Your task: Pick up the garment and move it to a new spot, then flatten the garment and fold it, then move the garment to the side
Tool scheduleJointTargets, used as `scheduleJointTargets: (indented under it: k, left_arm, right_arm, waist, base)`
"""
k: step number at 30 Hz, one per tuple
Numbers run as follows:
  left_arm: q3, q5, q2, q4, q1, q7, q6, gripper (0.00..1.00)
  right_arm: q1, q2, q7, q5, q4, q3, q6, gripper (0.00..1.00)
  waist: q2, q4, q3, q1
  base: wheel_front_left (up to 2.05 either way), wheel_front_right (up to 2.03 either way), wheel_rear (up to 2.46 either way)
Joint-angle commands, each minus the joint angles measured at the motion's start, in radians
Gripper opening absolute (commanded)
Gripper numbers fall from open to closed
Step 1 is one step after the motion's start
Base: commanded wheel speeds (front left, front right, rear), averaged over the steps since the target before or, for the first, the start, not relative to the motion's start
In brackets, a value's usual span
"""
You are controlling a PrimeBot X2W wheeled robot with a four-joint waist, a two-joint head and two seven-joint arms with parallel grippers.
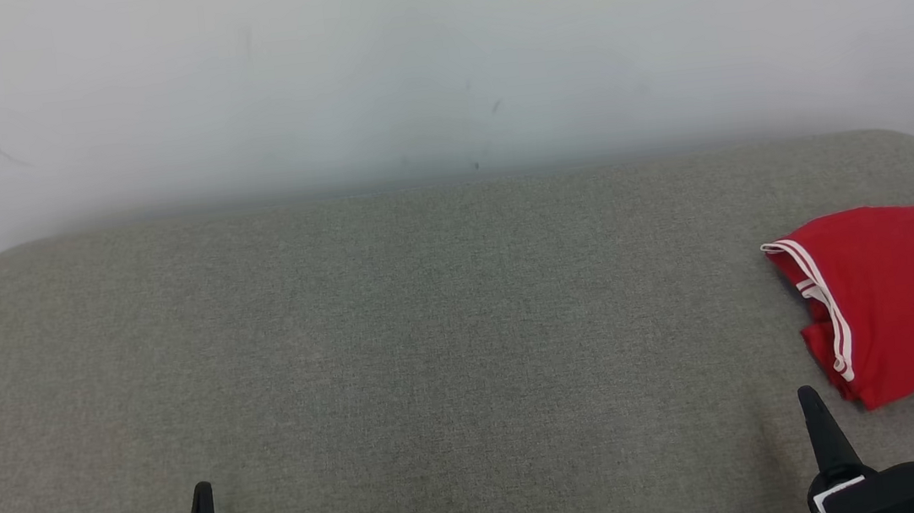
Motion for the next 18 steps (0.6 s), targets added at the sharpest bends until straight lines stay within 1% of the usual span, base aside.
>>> scheduleJointTargets:
  k: [1,9,18]
  left_arm:
    - [0.002,-0.03,0.006,-0.005,-0.028,0.008,-0.001,0.0]
    - [0.005,-0.123,0.006,0.006,-0.047,0.034,-0.001,0.0]
    - [0.007,-0.197,0.005,0.015,-0.061,0.056,-0.001,0.0]
  right_arm:
    - [-0.017,-0.001,0.004,0.032,-0.013,-0.007,-0.001,0.0]
    - [-0.025,-0.001,0.016,0.13,-0.015,-0.02,-0.001,0.0]
    - [-0.029,-0.001,0.026,0.207,-0.016,-0.031,-0.001,0.0]
  waist:
    - [-0.0001,0.0,0.0,-0.0001]
    - [-0.0001,-0.001,0.003,-0.0001]
    - [-0.0001,-0.001,0.005,-0.0001]
  base:
    - [0.0,0.0,0.0]
    - [0.0,0.0,0.0]
    - [0.0,0.0,0.0]
